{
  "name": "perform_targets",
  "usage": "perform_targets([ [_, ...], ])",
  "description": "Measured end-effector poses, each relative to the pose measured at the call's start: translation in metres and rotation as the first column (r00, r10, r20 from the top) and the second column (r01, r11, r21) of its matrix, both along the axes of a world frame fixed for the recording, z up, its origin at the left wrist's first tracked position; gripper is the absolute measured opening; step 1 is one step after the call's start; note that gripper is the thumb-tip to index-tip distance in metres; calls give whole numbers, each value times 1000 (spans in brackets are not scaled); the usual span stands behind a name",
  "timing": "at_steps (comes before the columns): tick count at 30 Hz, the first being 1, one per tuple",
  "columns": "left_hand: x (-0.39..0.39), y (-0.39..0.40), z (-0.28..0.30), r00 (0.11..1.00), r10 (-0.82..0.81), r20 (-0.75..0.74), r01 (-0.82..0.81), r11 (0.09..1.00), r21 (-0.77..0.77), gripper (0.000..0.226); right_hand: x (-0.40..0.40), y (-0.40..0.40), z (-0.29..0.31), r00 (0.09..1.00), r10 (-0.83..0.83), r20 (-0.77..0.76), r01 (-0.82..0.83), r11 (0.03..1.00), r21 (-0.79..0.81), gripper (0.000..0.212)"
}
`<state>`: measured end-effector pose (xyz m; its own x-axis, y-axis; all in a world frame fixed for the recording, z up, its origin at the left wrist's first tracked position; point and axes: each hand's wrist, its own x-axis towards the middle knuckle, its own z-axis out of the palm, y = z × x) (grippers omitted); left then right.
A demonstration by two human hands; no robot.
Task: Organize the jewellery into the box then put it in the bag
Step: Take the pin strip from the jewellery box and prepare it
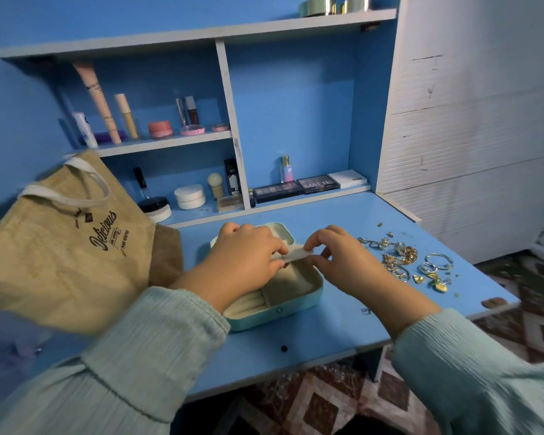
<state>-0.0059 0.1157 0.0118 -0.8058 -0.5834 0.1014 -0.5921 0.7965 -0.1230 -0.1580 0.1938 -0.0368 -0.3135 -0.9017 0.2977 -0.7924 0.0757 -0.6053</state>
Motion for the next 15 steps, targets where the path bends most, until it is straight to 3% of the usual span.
perform_targets([
  [4,-3,10,-12,999,-6,-41,5,999,-32,30,-20,21,4,998,-25,-61,28,999,47,2],
  [10,-21,31,-31,982,-54,-181,36,995,-98,32,-60,51,4,974,-42,-223,79,983,163,9],
  [15,-45,50,-46,969,-157,-191,144,986,-83,32,-84,75,2,949,-18,-316,103,961,255,12],
])
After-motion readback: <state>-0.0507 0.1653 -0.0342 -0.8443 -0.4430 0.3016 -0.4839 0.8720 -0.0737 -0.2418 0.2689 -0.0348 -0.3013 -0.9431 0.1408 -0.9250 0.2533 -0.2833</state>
